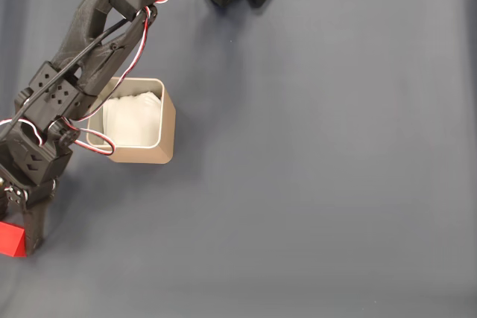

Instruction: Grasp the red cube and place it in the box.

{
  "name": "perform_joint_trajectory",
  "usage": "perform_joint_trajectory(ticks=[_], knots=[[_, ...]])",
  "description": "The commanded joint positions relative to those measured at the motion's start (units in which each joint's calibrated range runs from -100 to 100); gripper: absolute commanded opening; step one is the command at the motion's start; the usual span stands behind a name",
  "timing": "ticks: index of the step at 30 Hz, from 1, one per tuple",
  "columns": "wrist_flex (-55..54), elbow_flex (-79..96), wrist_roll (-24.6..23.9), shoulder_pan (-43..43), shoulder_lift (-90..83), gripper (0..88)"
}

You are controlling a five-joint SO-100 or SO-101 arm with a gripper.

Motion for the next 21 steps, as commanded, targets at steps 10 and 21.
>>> perform_joint_trajectory(ticks=[10, 21], knots=[[-7.29, 2.33, -0.83, 0.97, -5.70, 35.4], [-8.69, 2.42, -1.27, 0.33, -5.70, 37.3]])
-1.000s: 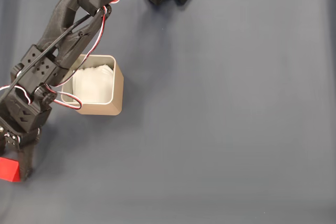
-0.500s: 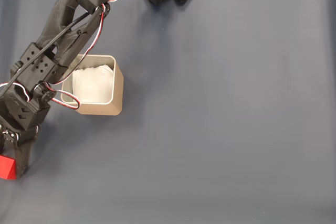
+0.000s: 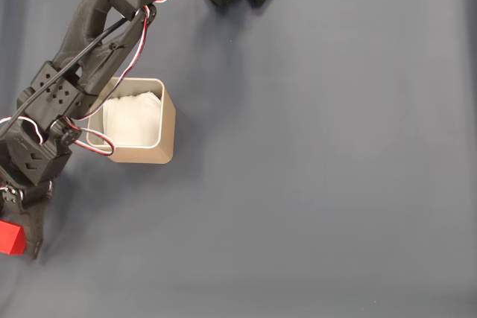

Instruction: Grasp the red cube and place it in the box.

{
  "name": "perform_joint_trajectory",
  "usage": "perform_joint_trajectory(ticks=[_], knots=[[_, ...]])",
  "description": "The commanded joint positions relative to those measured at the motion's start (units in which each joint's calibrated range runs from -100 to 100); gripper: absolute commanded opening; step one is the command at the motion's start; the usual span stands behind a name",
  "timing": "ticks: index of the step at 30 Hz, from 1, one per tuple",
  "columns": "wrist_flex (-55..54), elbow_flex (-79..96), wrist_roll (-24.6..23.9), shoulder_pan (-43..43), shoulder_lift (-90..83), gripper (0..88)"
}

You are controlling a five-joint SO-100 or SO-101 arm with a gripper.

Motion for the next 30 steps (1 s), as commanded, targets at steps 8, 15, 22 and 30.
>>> perform_joint_trajectory(ticks=[8, 15, 22, 30], knots=[[-2.36, -0.31, -0.49, -0.04, -4.82, 36.6], [-4.33, -0.31, -1.03, -0.53, -4.38, 33.8], [-4.74, -0.31, -0.73, -0.89, -4.30, 28.7], [-5.23, -0.58, -0.73, -0.82, -4.12, 25.4]])
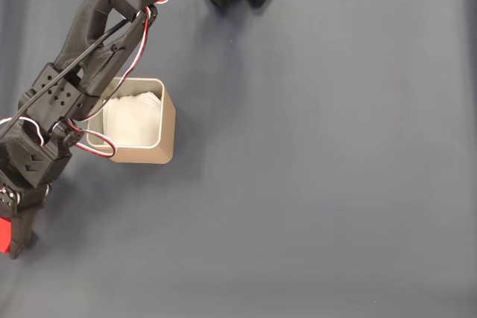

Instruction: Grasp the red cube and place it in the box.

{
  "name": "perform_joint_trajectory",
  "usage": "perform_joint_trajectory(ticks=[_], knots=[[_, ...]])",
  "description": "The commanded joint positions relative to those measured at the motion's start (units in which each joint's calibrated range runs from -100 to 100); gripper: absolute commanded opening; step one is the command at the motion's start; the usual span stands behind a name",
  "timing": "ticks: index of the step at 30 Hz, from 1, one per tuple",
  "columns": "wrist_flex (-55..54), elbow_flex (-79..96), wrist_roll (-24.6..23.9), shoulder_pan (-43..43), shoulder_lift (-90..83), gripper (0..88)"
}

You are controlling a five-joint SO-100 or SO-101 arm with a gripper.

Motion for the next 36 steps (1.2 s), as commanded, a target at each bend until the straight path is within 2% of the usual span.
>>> perform_joint_trajectory(ticks=[1, 36], knots=[[-1.25, -0.58, 0.05, -0.22, -4.04, 25.4], [-2.40, 2.52, 0.44, 0.70, -5.42, 15.9]])
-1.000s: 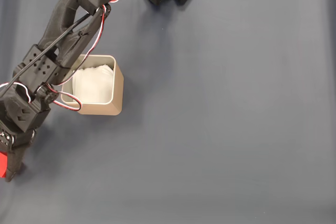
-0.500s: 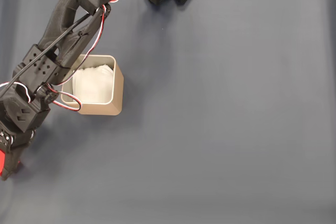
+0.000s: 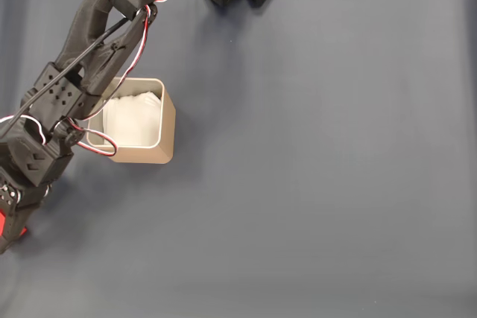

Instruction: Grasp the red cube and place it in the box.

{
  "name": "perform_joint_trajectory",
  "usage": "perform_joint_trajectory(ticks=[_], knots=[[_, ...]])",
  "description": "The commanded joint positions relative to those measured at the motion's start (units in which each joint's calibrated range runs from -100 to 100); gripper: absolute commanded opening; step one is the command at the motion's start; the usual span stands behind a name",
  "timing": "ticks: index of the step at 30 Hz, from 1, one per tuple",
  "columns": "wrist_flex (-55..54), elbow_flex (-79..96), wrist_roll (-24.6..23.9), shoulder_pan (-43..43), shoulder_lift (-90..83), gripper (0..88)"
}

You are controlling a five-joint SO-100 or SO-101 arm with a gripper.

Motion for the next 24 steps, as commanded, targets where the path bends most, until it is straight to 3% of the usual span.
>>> perform_joint_trajectory(ticks=[1, 11, 24], knots=[[-1.02, 0.15, 0.59, 0.63, -5.51, 15.7], [-4.22, 7.99, 1.47, 0.98, -8.54, 22.4], [-5.95, 11.18, 1.71, 0.98, -10.44, 22.8]])
